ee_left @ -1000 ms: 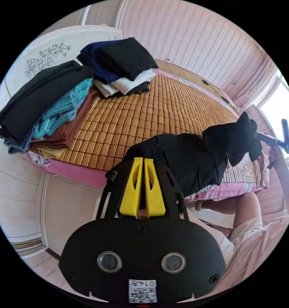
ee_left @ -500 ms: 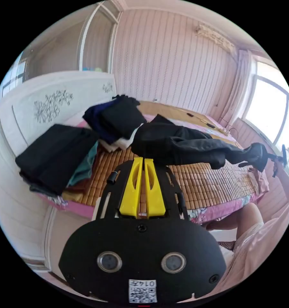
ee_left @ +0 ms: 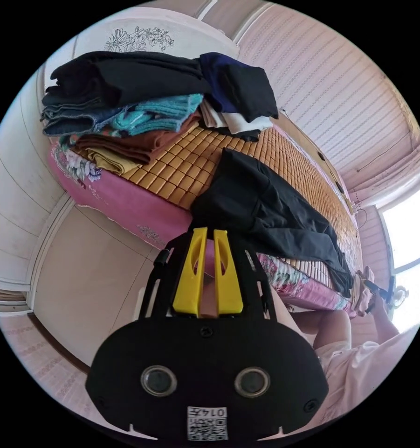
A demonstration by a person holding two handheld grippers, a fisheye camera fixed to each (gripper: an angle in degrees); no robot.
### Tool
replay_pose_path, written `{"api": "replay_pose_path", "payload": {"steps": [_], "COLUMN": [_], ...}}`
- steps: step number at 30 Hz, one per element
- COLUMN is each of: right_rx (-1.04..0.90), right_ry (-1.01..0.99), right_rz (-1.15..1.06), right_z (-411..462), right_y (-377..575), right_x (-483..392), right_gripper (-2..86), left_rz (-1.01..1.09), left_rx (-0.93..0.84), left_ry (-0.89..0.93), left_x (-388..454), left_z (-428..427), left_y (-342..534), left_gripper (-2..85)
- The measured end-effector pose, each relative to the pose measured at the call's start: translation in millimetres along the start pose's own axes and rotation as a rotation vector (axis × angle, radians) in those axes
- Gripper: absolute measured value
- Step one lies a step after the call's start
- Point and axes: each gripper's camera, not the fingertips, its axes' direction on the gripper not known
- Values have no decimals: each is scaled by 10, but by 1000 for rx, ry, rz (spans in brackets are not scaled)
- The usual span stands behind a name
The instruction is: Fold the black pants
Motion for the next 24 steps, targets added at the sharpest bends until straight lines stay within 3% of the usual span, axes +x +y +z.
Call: {"api": "replay_pose_path", "payload": {"steps": [4,10,14,17,19,24], "right_rx": [-18,-138,-210,-179,-134,-5], "right_ry": [-24,88,-12,-92,-99,-116], "right_rz": [10,-41,-96,-53,-2,55], "right_z": [143,510,610,626,641,394], "right_y": [-157,-363,-225,-31,88,140], "right_x": [39,79,157,323,442,675], "right_gripper": [102,134,133,114,46,1], "left_rz": [77,236,269,262,242,267], "left_rx": [66,-41,-86,-162,-240,-201], "left_ry": [-129,-86,-52,-99,-143,-176], "left_x": [182,901,1439,1663,1720,1876], "left_z": [-191,350,928,1385,1652,1830], "left_y": [-182,-809,-1267,-1472,-1505,-1517], "left_gripper": [-1,53,62,65,64,43]}}
